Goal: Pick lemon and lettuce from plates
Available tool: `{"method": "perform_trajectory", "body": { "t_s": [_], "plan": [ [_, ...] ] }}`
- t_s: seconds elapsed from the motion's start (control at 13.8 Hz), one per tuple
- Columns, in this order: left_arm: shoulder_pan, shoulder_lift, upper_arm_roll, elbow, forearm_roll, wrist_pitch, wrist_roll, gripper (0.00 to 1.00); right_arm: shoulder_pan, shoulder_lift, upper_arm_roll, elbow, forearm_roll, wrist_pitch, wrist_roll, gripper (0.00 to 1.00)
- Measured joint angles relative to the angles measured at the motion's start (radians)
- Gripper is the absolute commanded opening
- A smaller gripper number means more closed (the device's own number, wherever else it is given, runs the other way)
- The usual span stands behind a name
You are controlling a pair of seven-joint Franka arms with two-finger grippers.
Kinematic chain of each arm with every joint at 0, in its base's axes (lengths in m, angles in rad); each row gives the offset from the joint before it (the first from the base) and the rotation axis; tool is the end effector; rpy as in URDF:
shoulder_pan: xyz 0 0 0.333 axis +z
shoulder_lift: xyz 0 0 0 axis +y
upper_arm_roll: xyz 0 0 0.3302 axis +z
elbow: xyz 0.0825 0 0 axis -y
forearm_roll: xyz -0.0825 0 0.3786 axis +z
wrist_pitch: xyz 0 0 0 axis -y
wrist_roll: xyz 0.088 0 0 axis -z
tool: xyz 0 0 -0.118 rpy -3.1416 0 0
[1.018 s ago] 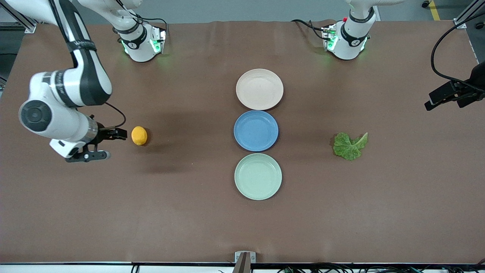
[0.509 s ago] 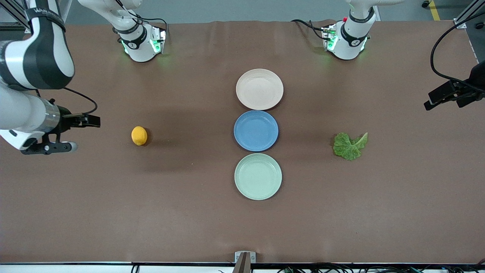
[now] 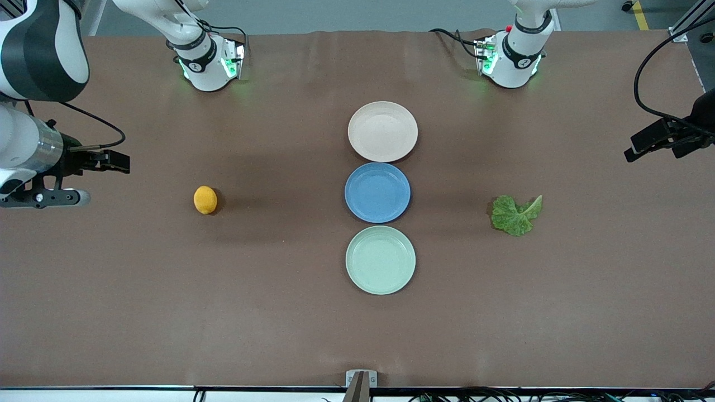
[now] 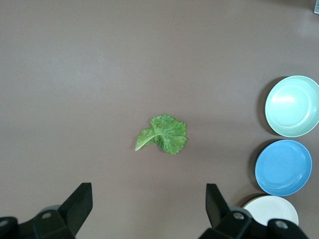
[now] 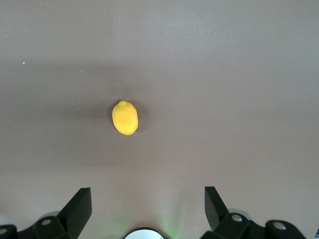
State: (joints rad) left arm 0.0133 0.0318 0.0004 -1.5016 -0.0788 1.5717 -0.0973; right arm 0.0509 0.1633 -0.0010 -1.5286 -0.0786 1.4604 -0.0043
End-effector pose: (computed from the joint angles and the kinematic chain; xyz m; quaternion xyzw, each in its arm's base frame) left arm 0.5607 -0.0016 0.6428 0.9975 0.0547 0.0175 0.0401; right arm 0.5793 0.0190 0.5469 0.9922 0.0271 -0.1145 0.0420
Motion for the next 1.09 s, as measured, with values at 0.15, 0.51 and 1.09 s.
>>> {"method": "perform_trajectory", "body": {
  "t_s": [0.15, 0.51, 1.09],
  "plan": [
    [0.000, 0.000, 0.000, 0.000, 0.000, 0.000, 0.000, 1.00, 0.000, 0.000, -0.002, 0.000, 0.000, 0.001, 0.000, 1.00],
    [0.000, 0.000, 0.000, 0.000, 0.000, 0.000, 0.000, 1.00, 0.000, -0.002, -0.011, 0.085, -0.006, -0.026, 0.000, 1.00],
    [0.000, 0.000, 0.000, 0.000, 0.000, 0.000, 0.000, 1.00, -0.003, 0.001, -0.014, 0.146, 0.057, -0.105, 0.001, 1.00]
  ]
}}
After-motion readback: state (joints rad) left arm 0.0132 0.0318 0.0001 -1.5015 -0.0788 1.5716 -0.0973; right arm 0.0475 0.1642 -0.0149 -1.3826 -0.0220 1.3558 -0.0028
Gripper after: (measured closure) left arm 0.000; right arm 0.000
